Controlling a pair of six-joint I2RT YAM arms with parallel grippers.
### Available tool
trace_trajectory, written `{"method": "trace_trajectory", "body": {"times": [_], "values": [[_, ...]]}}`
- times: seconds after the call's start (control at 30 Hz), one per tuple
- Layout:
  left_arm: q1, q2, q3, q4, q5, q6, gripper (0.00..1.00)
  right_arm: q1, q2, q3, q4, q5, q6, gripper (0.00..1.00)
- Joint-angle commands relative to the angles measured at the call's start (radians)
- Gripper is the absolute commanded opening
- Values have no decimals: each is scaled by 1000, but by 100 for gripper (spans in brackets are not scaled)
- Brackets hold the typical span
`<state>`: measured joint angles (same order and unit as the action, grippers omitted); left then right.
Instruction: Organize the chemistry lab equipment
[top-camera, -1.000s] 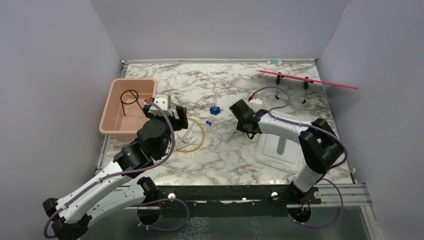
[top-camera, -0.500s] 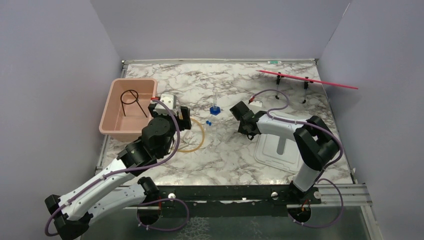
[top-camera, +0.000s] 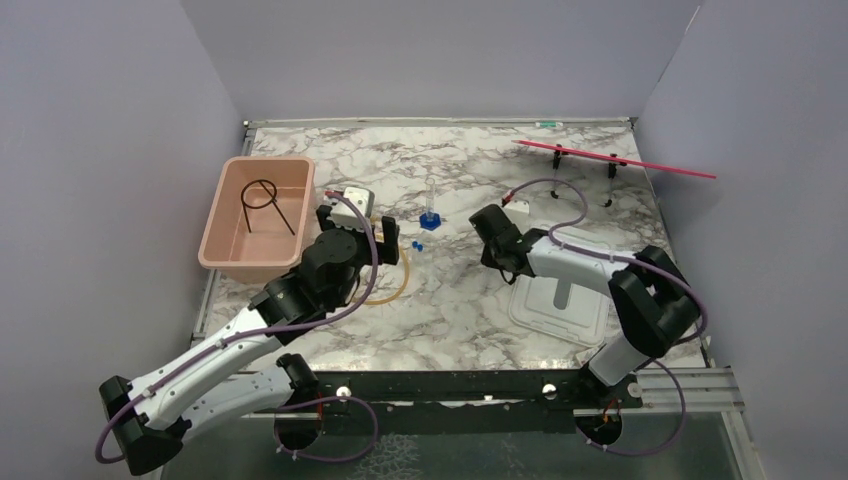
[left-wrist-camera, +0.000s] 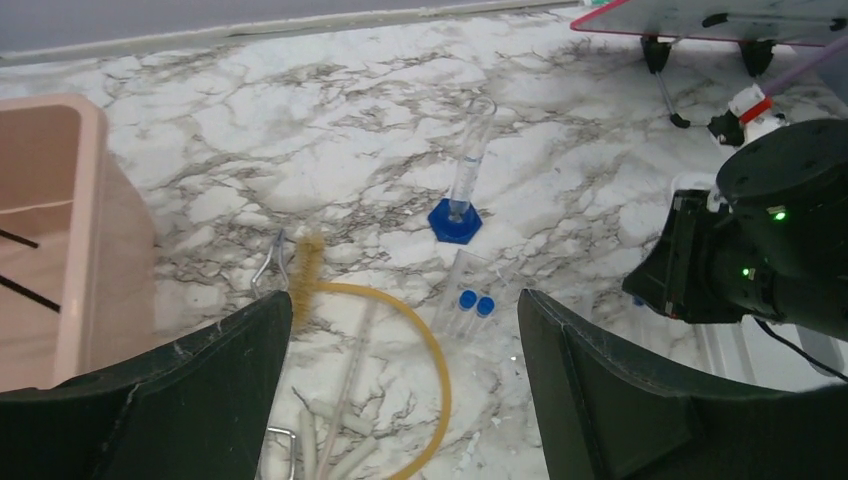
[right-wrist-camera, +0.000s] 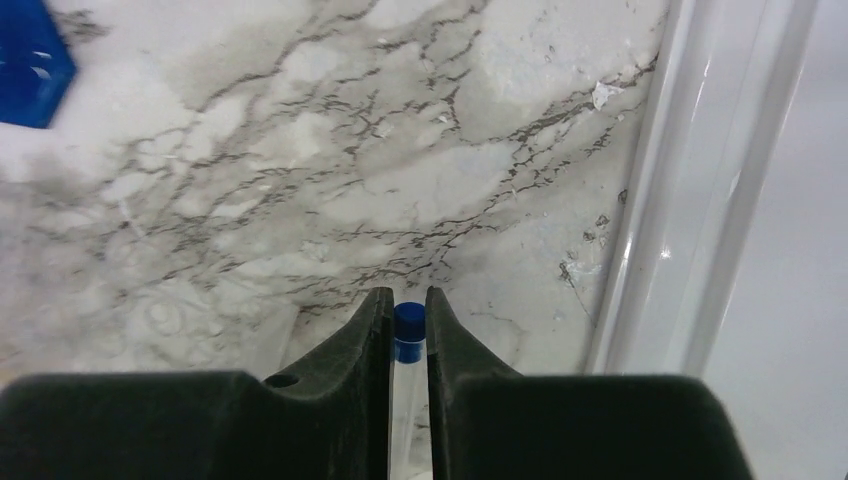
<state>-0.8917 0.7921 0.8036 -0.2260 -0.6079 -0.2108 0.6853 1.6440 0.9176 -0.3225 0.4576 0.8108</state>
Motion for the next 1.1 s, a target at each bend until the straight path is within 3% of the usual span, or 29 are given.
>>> {"method": "trace_trajectory", "body": {"times": [0.0,0.27,0.5,0.67,1.07], "values": [[0,53,-2,34,161,-114,87,-5,-145,-27,70,-42,-58,11],[0,162,-78,281,501,-410,88,-5,-428,-107,223,-281,-118,11],[-1,290,-97,497,678,-590,73,-6,-582,-152,313,-472,-92,11],[0,356,-79,512,728,-636,58,-6,-605,-163,345,-500,-48,11],[-2,400,-79,535,852,-609,34,-6,-609,-172,373,-543,5,11]]}}
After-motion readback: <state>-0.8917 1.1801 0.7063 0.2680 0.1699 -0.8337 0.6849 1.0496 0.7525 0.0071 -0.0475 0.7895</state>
